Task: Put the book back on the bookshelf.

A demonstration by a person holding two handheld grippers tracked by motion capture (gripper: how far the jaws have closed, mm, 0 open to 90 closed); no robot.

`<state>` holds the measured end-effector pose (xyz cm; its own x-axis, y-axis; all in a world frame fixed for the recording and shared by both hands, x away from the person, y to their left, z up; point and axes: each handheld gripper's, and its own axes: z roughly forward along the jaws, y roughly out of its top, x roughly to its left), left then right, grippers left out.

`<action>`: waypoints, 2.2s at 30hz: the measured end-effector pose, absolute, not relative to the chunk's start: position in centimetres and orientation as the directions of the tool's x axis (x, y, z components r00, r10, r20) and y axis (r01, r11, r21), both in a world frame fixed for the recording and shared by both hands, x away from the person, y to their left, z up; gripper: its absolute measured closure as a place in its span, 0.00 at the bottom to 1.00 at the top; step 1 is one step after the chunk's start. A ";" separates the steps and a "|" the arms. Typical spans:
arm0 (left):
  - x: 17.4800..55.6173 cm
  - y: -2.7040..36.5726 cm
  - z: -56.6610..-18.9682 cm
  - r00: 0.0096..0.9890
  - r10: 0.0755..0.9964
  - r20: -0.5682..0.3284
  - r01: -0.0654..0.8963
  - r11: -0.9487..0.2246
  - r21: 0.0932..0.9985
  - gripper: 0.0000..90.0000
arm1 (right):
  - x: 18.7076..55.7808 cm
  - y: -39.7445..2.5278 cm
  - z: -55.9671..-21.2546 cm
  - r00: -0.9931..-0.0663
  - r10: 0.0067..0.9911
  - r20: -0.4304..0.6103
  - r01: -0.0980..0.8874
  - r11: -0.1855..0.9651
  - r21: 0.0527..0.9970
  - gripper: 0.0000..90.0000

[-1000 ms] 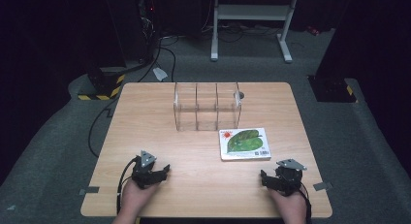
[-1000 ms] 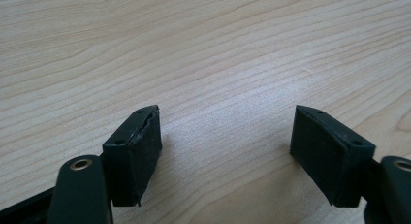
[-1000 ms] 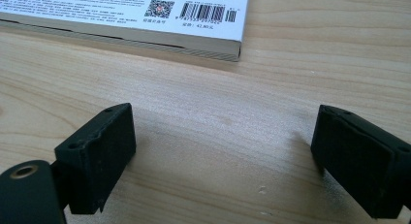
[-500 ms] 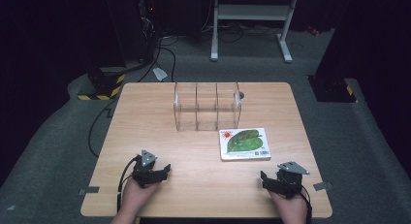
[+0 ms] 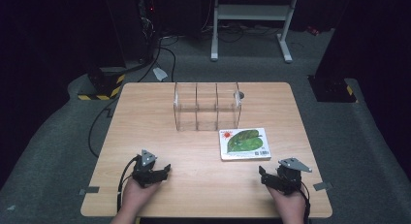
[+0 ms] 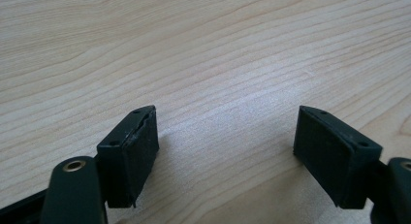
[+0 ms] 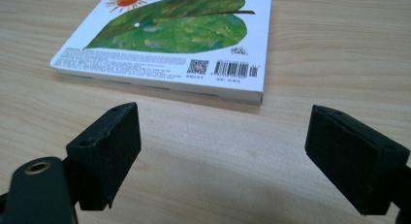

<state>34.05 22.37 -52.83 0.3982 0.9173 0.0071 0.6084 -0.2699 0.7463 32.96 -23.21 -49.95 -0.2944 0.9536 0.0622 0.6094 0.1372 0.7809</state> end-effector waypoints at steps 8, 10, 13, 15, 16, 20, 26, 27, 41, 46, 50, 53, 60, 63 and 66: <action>34.0 22.4 -52.8 0.397 0.918 0.006 0.609 -0.268 0.746 0.27 | 35.6 -22.3 -49.2 -0.309 0.948 0.076 0.608 0.135 0.782 0.18; 34.0 22.4 -52.8 0.399 0.917 0.010 0.609 -0.273 0.745 0.27 | 35.9 -22.2 -49.1 -0.309 0.948 0.078 0.606 0.133 0.784 0.20; 34.0 22.4 -52.8 0.399 0.917 0.008 0.609 -0.271 0.745 0.27 | 37.5 -21.8 -49.0 -0.291 0.955 0.063 0.610 0.135 0.781 0.21; 34.0 22.4 -52.8 0.401 0.916 0.009 0.608 -0.273 0.745 0.27 | 38.5 -21.8 -49.0 -0.280 0.957 0.074 0.625 0.123 0.771 0.21; 34.0 22.4 -52.8 0.401 0.916 0.009 0.608 -0.274 0.745 0.27 | 38.9 -21.7 -49.0 -0.274 0.959 0.074 0.630 0.121 0.767 0.21; 34.0 22.4 -52.8 0.400 0.916 0.008 0.608 -0.272 0.746 0.27 | 40.3 -21.8 -49.0 -0.262 0.961 0.084 0.637 0.107 0.763 0.21; 34.1 22.4 -52.8 0.400 0.916 0.006 0.608 -0.271 0.746 0.27 | 42.6 -21.2 -50.2 -0.238 0.968 0.084 0.689 0.107 0.716 0.22; 34.1 22.4 -52.8 0.400 0.916 0.006 0.608 -0.271 0.746 0.27 | 42.6 -21.2 -50.2 -0.238 0.968 0.084 0.689 0.107 0.716 0.22; 34.1 22.4 -52.8 0.404 0.915 0.008 0.608 -0.275 0.745 0.26 | 42.1 -21.2 -51.6 -0.235 0.961 0.145 0.713 0.069 0.697 0.24; 34.1 22.3 -52.8 0.405 0.914 0.008 0.607 -0.275 0.745 0.26 | 41.4 -21.1 -51.5 -0.261 0.954 0.145 0.715 0.090 0.694 0.26; 34.1 22.3 -52.8 0.405 0.914 0.008 0.608 -0.275 0.745 0.26 | 40.8 -20.4 -51.5 -0.289 0.948 0.131 0.705 0.118 0.700 0.27; 34.1 22.3 -52.8 0.405 0.914 0.007 0.608 -0.275 0.745 0.26 | 39.6 -19.1 -51.6 -0.318 0.939 0.129 0.690 0.136 0.711 0.27; 34.1 22.3 -52.8 0.404 0.915 0.008 0.607 -0.274 0.746 0.26 | 36.7 -15.6 -51.9 -0.372 0.920 0.126 0.666 0.170 0.727 0.28; 34.1 22.3 -52.8 0.406 0.914 0.008 0.607 -0.276 0.746 0.26 | 35.8 -14.6 -51.8 -0.377 0.920 0.105 0.655 0.185 0.733 0.28; 34.1 22.4 -52.8 0.416 0.909 0.013 0.606 -0.288 0.741 0.27 | 34.5 -13.0 -51.9 -0.397 0.912 0.102 0.647 0.199 0.736 0.28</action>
